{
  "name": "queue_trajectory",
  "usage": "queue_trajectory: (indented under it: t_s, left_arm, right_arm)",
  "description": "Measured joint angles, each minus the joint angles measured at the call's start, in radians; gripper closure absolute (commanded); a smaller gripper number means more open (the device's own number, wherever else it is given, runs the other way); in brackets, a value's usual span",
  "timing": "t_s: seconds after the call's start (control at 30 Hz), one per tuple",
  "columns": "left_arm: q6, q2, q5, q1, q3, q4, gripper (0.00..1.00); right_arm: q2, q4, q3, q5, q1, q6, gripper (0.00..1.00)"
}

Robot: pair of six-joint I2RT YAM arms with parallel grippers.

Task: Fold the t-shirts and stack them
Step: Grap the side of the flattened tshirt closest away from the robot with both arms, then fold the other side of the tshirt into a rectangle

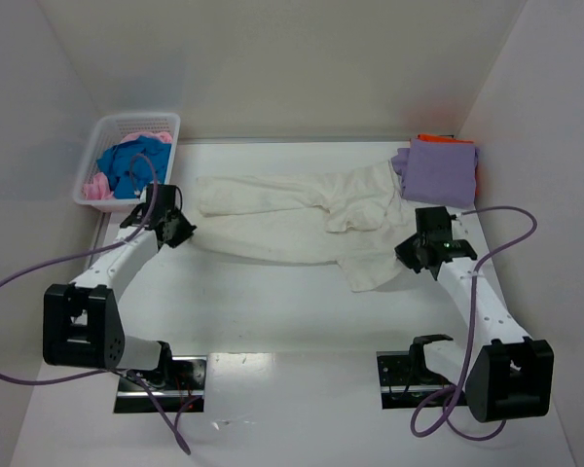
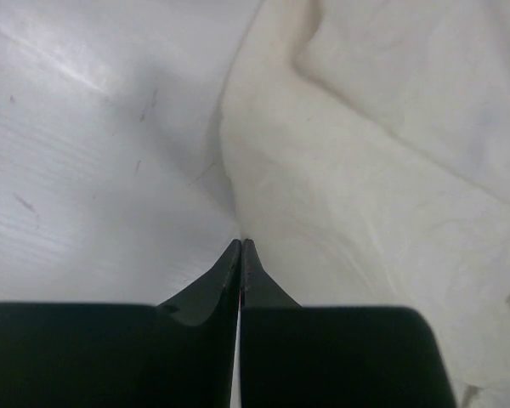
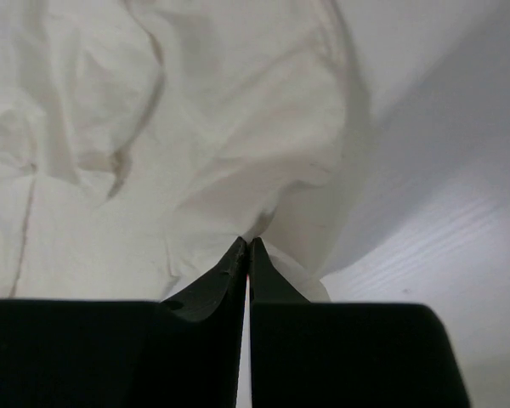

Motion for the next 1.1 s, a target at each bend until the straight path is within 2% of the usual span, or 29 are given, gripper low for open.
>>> queue_trajectory:
  t_s: [0.33,0.77,1.1]
  left_arm:
    - [0.033,0.006,0.018,0.000,0.144,0.003,1.00]
    - [0.038,0.230,0.014,0.043,0.338,0.050,1.00]
    - [0.037,0.385,-0.002,0.056,0.374,0.086,1.00]
  right_arm:
    - [0.120,0.101,0.189,-0.009,-0.006,-0.079,0.97]
    - [0.364,0.229,0.414,-0.041,-0.059,-0.125,0.97]
    - [0.538,0.286,0.508,-0.060,-0.060,-0.139,0.96]
